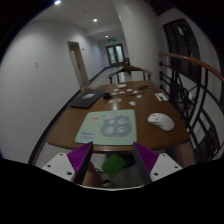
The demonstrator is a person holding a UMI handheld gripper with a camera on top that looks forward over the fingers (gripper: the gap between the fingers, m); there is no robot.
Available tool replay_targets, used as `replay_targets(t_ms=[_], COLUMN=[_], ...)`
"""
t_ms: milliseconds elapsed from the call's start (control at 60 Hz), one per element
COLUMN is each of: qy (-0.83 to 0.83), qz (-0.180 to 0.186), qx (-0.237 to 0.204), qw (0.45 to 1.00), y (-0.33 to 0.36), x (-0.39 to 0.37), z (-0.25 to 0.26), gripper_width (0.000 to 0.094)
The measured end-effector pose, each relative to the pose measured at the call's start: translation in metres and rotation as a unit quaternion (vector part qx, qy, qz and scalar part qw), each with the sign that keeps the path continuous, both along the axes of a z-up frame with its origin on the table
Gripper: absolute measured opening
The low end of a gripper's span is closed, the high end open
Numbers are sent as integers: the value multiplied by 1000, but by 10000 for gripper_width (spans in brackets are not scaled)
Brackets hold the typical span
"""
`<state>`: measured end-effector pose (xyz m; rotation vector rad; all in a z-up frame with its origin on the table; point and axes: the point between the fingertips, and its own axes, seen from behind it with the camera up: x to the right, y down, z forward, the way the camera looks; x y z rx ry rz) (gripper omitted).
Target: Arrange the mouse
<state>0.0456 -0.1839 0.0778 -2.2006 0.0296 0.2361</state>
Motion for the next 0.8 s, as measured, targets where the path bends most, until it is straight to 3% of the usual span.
replay_targets(t_ms=[217,350,433,800], qy=[-101,-137,-148,-100], qz=[-68,-83,-80,-71], qx=[-19,-40,-51,-33], qw=[992,986,984,992], y=[38,56,73,139], x=[110,159,184,181], z=[-32,-55,-75,-57], gripper_width=[797,798,806,782])
